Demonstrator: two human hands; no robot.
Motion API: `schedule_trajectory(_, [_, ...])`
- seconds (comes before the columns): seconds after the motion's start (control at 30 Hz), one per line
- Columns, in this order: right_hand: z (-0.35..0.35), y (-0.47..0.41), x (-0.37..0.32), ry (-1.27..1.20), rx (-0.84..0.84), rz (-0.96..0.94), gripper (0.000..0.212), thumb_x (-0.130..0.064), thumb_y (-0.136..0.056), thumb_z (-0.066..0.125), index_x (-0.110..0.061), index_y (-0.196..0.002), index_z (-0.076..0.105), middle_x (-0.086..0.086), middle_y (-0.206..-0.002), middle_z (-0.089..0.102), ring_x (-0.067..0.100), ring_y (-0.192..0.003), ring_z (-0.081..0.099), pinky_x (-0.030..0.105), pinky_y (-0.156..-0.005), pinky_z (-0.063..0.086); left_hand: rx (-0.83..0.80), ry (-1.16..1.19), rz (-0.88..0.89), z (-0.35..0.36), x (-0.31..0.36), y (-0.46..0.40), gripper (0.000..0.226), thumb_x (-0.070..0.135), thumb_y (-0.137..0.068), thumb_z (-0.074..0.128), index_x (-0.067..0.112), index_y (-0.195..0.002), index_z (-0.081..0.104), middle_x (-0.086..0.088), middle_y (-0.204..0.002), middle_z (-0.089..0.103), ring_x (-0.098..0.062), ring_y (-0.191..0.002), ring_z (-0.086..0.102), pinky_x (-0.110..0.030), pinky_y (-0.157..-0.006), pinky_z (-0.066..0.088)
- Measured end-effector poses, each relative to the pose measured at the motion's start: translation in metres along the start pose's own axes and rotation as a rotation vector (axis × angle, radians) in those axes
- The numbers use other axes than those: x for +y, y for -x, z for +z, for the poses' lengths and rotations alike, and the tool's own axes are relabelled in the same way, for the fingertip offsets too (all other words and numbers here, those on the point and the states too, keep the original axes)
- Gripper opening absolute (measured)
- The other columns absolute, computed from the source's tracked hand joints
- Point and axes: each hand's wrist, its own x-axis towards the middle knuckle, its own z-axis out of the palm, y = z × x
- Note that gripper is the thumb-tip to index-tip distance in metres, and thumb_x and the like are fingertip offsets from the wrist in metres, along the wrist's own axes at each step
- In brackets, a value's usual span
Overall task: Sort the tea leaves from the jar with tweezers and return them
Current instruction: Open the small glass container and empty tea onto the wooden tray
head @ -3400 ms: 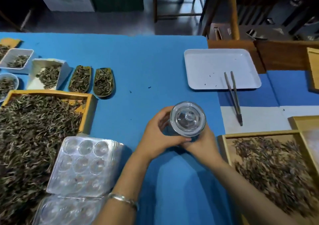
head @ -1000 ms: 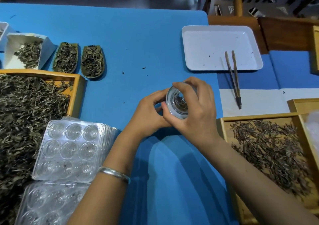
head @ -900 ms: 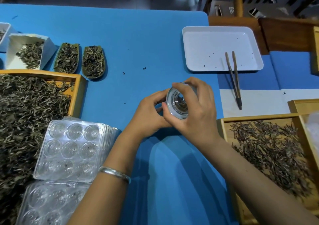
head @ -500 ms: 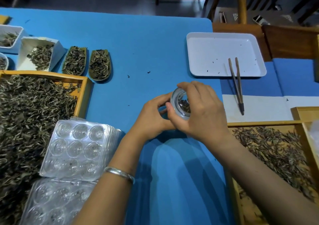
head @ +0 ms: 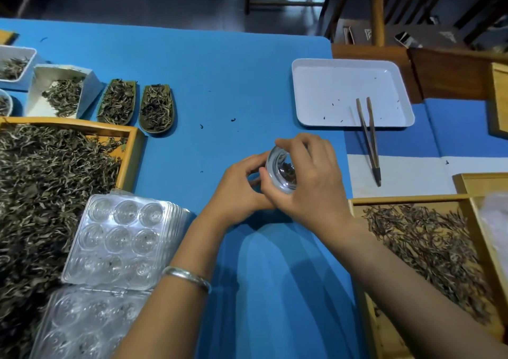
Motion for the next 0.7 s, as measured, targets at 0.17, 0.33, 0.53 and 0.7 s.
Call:
schedule_trajectory(0.17, [-0.011, -0.009, -0.004, 0.085, -0.111, -0.026, 0.050, -0.044, -0.083, 0.054, -0.003, -0.110, 0.064, 0.018, -0.097, 0.063, 0.036, -0.087, 0.058, 0.044, -0.075, 0.049, 0.027, 0.005, -0.015, 0.003, 0.000, 0.001, 0.051, 0.014, -0.060, 0.076, 0.035, -0.106, 0.068, 0.014, -0.102, 0.072, -0.003, -0.099, 0.066, -0.014, -0.082, 0.048])
schedule_trajectory(0.33, [-0.018, -0.024, -0.011, 0.020, -0.131, 0.117, 0.049, -0.054, -0.087, 0.043, -0.012, -0.107, 0.058, 0.008, -0.092, 0.062, 0.027, -0.087, 0.056, 0.034, -0.067, 0.039, 0.050, 0.010, -0.019, 0.007, -0.004, 0.003, 0.057, 0.019, -0.055, 0.087, 0.034, -0.107, 0.069, 0.007, -0.107, 0.072, -0.008, -0.105, 0.066, -0.022, -0.090, 0.052])
schedule_trajectory(0.53, [-0.027, -0.025, 0.005, -0.381, -0.095, 0.278, 0.035, -0.054, -0.084, 0.049, -0.023, -0.097, 0.059, -0.011, -0.082, 0.065, 0.001, -0.076, 0.060, 0.018, -0.064, 0.044, 0.058, -0.015, -0.032, 0.009, -0.006, 0.003, 0.080, 0.010, -0.054, 0.095, 0.025, -0.126, 0.064, 0.005, -0.122, 0.067, -0.006, -0.117, 0.060, -0.024, -0.098, 0.049])
schedule_trajectory(0.7, [-0.022, -0.034, 0.042, -1.050, 0.022, 0.811, 0.049, -0.055, -0.086, 0.043, -0.012, -0.095, 0.064, 0.018, -0.090, 0.073, 0.029, -0.087, 0.070, 0.042, -0.082, 0.053, 0.057, -0.019, -0.052, 0.009, -0.006, 0.004, 0.080, 0.017, -0.051, 0.095, 0.030, -0.124, 0.065, 0.013, -0.123, 0.066, -0.001, -0.120, 0.058, -0.027, -0.101, 0.047])
